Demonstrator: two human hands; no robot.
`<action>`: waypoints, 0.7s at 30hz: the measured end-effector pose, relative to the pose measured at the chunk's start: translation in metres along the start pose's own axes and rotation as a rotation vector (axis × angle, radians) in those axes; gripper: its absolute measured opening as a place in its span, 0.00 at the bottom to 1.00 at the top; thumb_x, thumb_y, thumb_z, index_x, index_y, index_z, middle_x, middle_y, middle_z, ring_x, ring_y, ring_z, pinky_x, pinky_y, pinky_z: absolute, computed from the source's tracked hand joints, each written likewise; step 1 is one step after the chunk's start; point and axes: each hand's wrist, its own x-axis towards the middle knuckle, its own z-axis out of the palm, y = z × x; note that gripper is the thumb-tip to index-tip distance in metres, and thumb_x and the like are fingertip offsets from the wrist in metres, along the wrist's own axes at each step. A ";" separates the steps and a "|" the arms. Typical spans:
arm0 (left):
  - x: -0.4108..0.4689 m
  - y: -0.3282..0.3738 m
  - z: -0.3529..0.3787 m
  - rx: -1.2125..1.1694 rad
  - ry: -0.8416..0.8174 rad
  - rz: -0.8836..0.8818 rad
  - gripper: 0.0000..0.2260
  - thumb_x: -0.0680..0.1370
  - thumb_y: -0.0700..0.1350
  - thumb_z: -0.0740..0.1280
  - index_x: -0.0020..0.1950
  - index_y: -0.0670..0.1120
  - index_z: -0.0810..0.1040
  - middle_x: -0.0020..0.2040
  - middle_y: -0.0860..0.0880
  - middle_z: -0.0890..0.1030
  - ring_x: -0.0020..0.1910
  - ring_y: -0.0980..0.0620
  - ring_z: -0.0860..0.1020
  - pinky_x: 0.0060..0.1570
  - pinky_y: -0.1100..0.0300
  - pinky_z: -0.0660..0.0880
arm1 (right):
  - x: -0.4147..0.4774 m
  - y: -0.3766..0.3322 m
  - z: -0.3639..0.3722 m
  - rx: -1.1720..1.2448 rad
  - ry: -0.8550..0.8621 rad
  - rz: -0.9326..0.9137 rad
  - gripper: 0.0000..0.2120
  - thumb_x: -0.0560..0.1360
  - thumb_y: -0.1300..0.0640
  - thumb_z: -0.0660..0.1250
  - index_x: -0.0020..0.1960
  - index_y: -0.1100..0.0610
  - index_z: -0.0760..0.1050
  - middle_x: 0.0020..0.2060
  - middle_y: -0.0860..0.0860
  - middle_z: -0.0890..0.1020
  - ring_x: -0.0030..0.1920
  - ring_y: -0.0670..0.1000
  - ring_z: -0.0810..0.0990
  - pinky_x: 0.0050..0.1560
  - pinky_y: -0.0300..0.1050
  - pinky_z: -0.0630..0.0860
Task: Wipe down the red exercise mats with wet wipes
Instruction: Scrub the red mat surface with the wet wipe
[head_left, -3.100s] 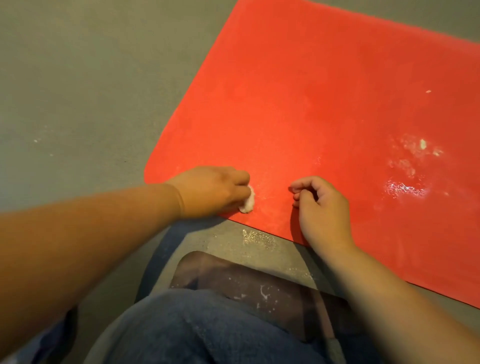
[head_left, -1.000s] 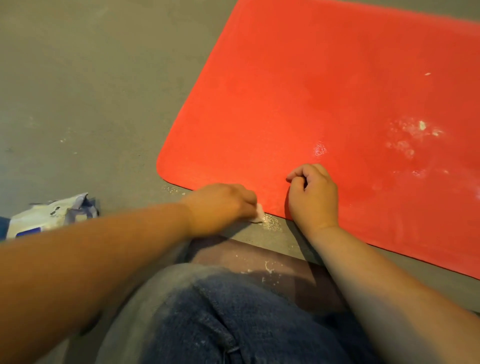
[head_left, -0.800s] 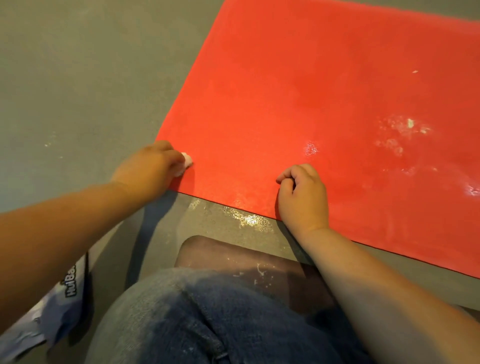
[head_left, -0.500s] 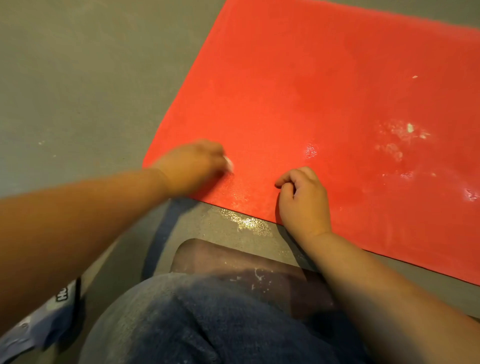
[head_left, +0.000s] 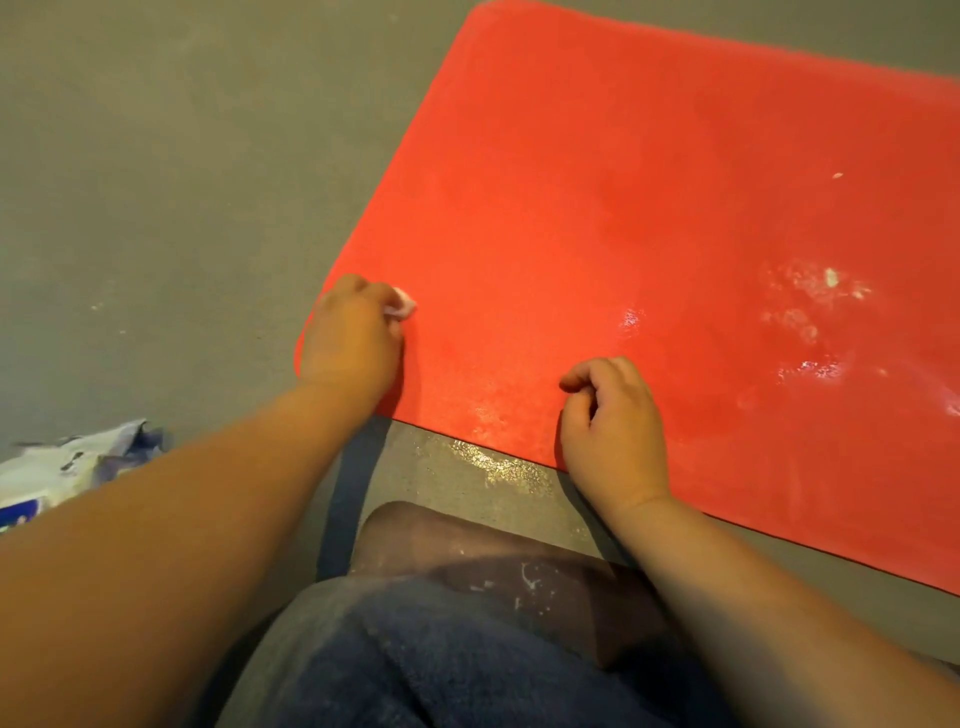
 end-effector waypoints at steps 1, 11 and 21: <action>0.002 0.000 0.001 -0.026 0.047 -0.072 0.11 0.74 0.37 0.64 0.54 0.44 0.82 0.55 0.41 0.78 0.55 0.40 0.76 0.55 0.53 0.70 | 0.000 -0.001 0.000 0.009 0.000 0.007 0.09 0.71 0.68 0.60 0.45 0.58 0.76 0.43 0.50 0.75 0.48 0.53 0.74 0.49 0.46 0.71; -0.007 0.012 0.009 -0.502 0.059 -0.183 0.14 0.70 0.34 0.59 0.47 0.52 0.75 0.51 0.47 0.80 0.47 0.48 0.80 0.50 0.59 0.73 | 0.056 -0.048 0.031 -0.180 -0.247 -0.280 0.17 0.78 0.51 0.62 0.65 0.51 0.74 0.62 0.50 0.74 0.61 0.54 0.70 0.61 0.45 0.67; 0.024 0.008 0.029 0.054 0.103 0.054 0.07 0.75 0.42 0.62 0.50 0.45 0.77 0.51 0.42 0.74 0.52 0.41 0.72 0.43 0.48 0.71 | 0.173 -0.006 0.008 -0.496 -0.181 -0.320 0.11 0.76 0.60 0.61 0.53 0.59 0.81 0.51 0.57 0.79 0.55 0.59 0.75 0.56 0.49 0.67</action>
